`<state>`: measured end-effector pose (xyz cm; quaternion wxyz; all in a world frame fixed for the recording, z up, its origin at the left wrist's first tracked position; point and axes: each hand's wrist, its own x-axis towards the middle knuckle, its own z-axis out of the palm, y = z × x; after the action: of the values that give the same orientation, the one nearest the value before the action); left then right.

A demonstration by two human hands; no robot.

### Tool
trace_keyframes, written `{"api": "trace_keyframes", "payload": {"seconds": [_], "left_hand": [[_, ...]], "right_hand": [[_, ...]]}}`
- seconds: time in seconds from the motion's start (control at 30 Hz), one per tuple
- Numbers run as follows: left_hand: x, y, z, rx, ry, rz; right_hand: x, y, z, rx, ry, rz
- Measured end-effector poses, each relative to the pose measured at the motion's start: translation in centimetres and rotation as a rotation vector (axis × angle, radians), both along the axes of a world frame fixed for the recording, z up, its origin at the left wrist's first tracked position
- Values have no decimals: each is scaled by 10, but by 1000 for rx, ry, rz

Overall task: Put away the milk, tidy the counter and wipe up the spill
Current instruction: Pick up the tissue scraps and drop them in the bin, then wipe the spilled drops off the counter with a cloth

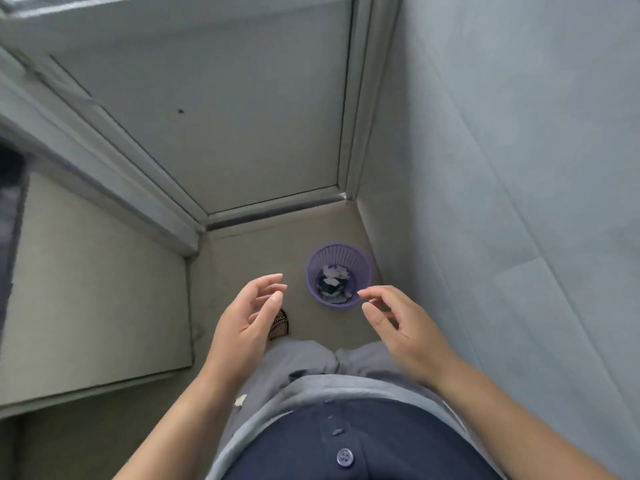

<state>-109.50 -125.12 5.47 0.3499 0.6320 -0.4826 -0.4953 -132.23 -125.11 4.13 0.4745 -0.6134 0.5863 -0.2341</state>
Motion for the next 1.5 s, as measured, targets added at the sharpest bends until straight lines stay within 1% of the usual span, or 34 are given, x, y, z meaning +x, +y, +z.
{"api": "trace_keyframes", "payload": {"seconds": [0.13, 0.33, 0.47, 0.6, 0.7, 0.8, 0.97, 1.1, 1.37, 1.5], "left_hand": [[6, 74, 0, 38, -11, 236], [27, 172, 10, 74, -62, 580], [36, 221, 8, 86, -44, 785], [49, 269, 1, 102, -18, 931], [69, 318, -5, 110, 26, 1029], [100, 373, -7, 127, 62, 1140], [160, 467, -6, 91, 41, 1321], [193, 529, -5, 66, 19, 1478], [226, 604, -14, 52, 103, 1750], [272, 630, -21, 56, 122, 1804]], "right_hand": [[11, 12, -7, 2, 35, 240], [80, 23, 6, -50, 16, 627], [125, 53, 11, -56, -13, 804], [157, 93, 3, -29, 21, 970], [196, 120, 1, -21, 58, 1064], [253, 159, 3, -41, 66, 1142], [361, 243, 15, -72, 20, 1321], [425, 299, 26, -95, -15, 1439], [503, 363, 7, -53, 44, 1665], [564, 394, 0, -25, 49, 1726]]}}
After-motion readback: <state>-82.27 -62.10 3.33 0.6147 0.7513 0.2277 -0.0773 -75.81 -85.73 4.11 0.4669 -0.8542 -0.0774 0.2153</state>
